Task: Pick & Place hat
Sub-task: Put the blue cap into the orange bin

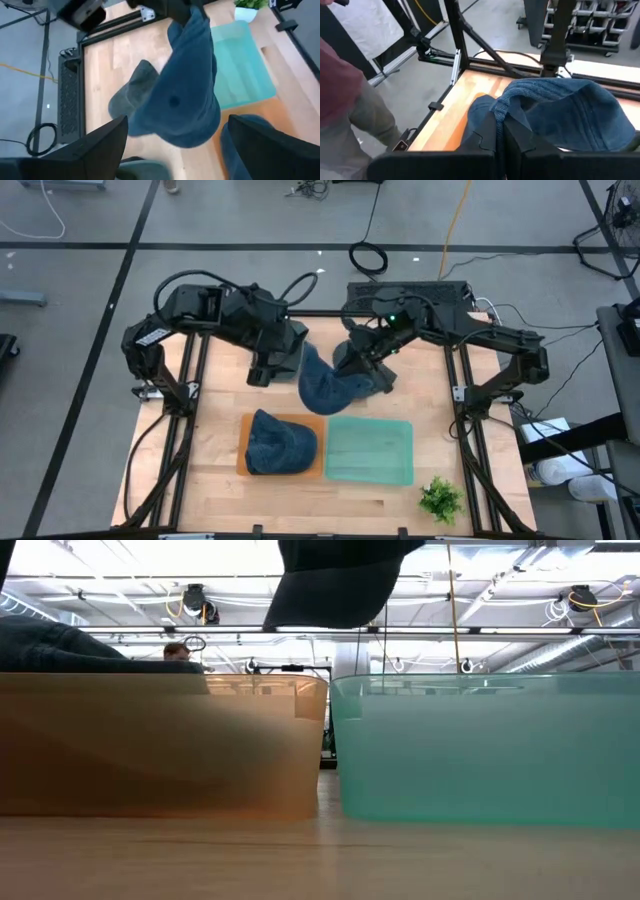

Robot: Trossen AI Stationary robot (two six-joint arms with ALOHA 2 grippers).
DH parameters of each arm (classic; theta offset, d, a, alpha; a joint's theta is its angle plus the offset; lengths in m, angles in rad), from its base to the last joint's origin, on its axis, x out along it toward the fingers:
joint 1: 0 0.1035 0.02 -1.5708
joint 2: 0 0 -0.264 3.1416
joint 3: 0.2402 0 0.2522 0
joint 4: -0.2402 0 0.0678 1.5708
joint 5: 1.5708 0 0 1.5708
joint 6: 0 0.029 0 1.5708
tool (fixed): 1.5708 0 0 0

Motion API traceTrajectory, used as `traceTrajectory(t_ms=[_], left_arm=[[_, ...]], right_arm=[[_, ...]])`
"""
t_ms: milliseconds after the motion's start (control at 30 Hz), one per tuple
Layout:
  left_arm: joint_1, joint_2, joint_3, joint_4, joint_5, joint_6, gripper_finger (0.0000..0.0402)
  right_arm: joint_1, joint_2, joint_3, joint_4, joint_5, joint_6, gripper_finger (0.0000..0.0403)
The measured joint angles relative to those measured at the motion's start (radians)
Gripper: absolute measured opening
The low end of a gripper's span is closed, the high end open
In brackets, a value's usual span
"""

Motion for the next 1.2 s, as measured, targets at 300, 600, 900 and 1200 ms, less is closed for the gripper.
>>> traceTrajectory(t_ms=[300, 600, 900, 1200], left_arm=[[-0.075, 0.000, 0.000, 0.056, 0.019, -0.084, 0.0353], [-0.152, 0.012, -0.001, 0.060, 0.040, -0.162, 0.0353], [-0.197, 0.060, -0.001, 0.104, -0.018, -0.203, 0.0353], [-0.214, 0.090, -0.001, 0.100, -0.044, -0.224, 0.0353]], right_arm=[[0.054, 0.042, 0.001, 0.108, -0.003, 0.023, 0.0000], [0.099, 0.079, 0.000, 0.164, 0.000, 0.063, 0.0000], [0.138, 0.100, -0.002, 0.188, 0.003, 0.074, 0.0000], [0.155, 0.097, 0.000, 0.139, 0.030, 0.105, 0.0000]])
